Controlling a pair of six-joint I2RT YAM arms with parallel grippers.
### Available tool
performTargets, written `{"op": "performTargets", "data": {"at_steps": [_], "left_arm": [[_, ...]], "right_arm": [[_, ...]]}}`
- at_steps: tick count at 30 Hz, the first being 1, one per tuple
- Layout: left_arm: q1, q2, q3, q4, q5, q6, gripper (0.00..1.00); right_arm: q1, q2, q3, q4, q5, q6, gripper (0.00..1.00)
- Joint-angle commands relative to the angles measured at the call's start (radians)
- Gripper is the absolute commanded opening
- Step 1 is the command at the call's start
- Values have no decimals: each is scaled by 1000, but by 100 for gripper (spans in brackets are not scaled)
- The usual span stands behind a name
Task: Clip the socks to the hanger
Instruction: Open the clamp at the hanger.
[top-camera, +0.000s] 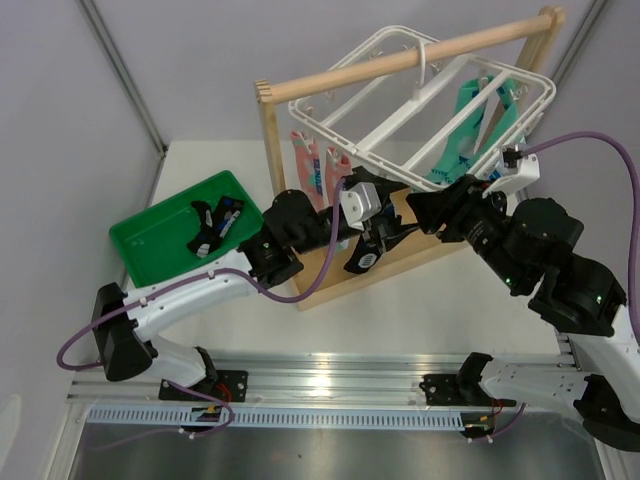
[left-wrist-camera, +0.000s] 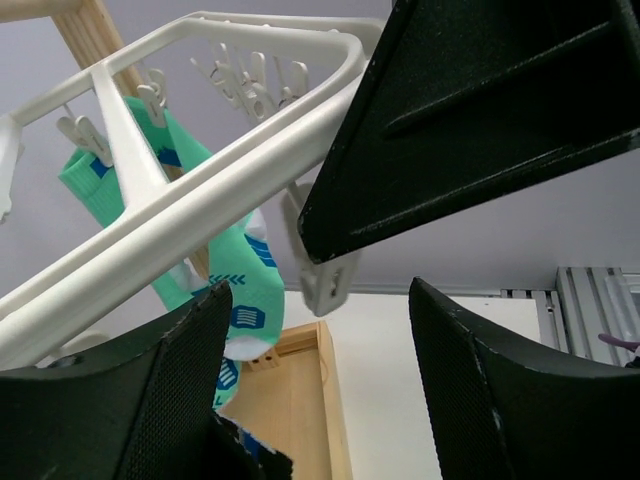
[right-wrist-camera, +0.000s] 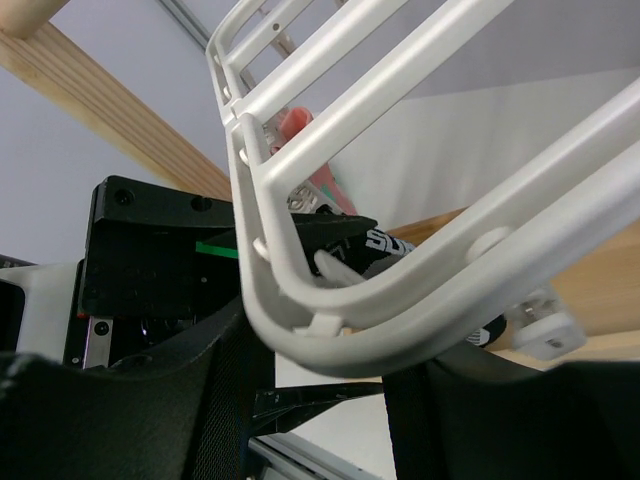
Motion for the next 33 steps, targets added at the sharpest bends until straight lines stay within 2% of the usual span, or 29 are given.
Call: {"op": "performTargets", "data": {"at_steps": [1, 17, 27, 33], "left_arm": [[-5, 5, 34, 55, -10, -47, 73], [-17, 23, -7, 136, -99, -131, 57], [-19, -11, -64, 183, -153, -162, 38], [-19, -29, -75, 149, -144, -171, 21]], "right_arm": [[-5, 14, 38, 65, -9, -18, 50], [-3, 17, 35, 87, -20, -21, 50], [-3, 9, 35, 90, -24, -20, 50], [-3, -9, 35, 101, -20, -41, 51]]}}
